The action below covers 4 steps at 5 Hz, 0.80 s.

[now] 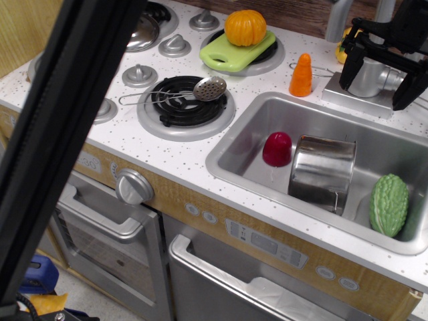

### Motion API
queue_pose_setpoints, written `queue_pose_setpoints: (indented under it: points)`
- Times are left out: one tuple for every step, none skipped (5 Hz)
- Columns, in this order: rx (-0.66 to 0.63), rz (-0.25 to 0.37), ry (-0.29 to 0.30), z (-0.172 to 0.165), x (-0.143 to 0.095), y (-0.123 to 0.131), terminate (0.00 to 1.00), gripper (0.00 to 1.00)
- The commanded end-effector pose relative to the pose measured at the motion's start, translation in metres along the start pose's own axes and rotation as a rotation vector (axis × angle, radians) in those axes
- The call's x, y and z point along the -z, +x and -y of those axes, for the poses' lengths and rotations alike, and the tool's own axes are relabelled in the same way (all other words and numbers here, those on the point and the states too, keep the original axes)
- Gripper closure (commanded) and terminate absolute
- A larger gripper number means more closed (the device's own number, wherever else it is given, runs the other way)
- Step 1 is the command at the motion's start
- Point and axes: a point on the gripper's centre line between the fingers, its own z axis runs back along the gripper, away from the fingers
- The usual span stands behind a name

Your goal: Flip pot upright in sink

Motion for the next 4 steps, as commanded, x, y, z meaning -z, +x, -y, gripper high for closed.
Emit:
queue_pose_setpoints:
  points:
    - [0.000, 0.000, 0.000, 0.000, 0.000, 0.000, 0.00, 0.00]
    - [-0.003, 0.012, 0.046, 0.006, 0.008, 0.001, 0.00, 0.00]
    - [-0.025, 0.025, 0.053, 0.008, 0.017, 0.004, 0.00, 0.00]
    - [-0.008, 0.037, 0.106, 0.008, 0.023, 0.006, 0.00, 0.00]
